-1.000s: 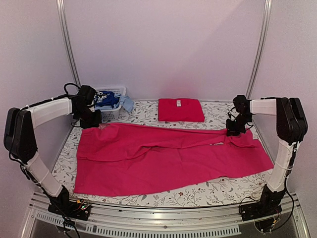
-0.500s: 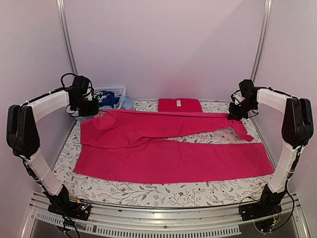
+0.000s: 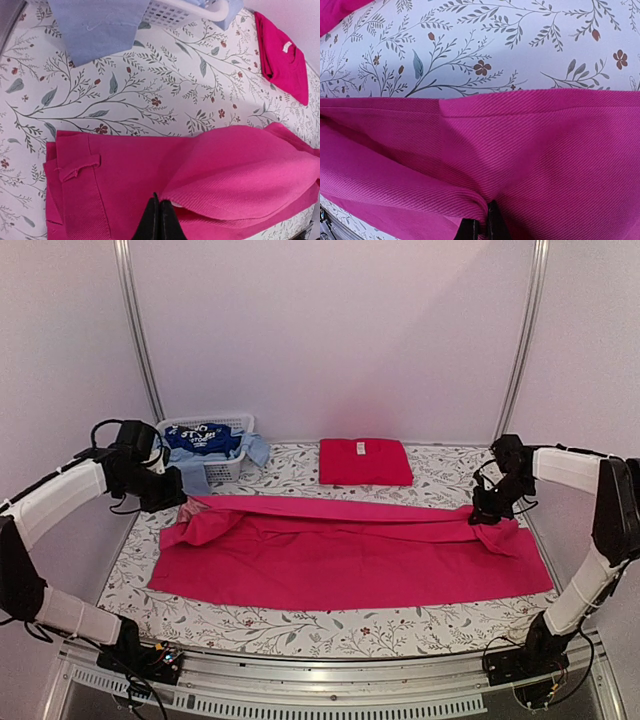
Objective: Fold and stack the mixed laundry pile
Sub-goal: Flatten out the crumpled trousers at the center of the board.
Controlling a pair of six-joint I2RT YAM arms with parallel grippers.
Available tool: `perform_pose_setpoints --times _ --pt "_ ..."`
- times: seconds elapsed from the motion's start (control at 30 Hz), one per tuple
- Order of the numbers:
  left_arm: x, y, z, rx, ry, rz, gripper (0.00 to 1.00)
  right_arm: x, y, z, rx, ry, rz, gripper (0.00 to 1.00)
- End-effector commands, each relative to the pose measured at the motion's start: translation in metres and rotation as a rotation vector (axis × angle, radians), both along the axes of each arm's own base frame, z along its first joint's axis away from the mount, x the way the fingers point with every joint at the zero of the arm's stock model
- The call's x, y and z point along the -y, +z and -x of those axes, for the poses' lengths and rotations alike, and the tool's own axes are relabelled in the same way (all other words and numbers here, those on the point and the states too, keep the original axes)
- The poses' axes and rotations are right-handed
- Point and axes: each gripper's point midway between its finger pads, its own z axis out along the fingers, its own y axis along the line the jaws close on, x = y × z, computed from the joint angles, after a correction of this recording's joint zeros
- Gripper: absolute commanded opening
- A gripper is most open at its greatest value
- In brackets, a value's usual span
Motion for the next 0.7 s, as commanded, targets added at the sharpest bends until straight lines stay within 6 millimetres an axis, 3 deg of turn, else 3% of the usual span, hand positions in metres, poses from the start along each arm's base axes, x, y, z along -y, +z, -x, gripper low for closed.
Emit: perform_pose_setpoints --times 0.0,0.1,0.2,0.3,0.4,0.57,0.67 --pt "-0.002 -0.044 -0.01 -0.103 0.085 -0.034 0.0 0.012 -0.027 -0.02 -0.016 -0.035 0.045 0.0" --pt "0.014 -0.07 -0.016 -0.192 0.089 0.005 0.0 0.0 -0.058 -0.017 -0.103 -0.012 0.002 0.0" --pt "0.028 -0.097 0.003 -0.287 0.106 0.028 0.0 -0.011 -0.076 0.006 -0.18 -0.018 -0.059 0.0" --pt "0.036 -0.126 0.044 -0.406 0.154 0.07 0.0 -0.025 -0.08 0.04 -0.24 -0.056 -0.167 0.0" --pt "0.036 -0.153 0.098 -0.528 0.205 0.11 0.0 -0.036 -0.084 0.077 -0.316 -0.113 -0.256 0.0" --pt "0.029 -0.159 0.161 -0.632 0.282 0.128 0.0 -0.03 -0.083 0.122 -0.385 -0.191 -0.242 0.0" --pt "0.022 -0.152 0.188 -0.663 0.339 0.139 0.0 -0.023 -0.067 0.129 -0.387 -0.242 -0.211 0.0"
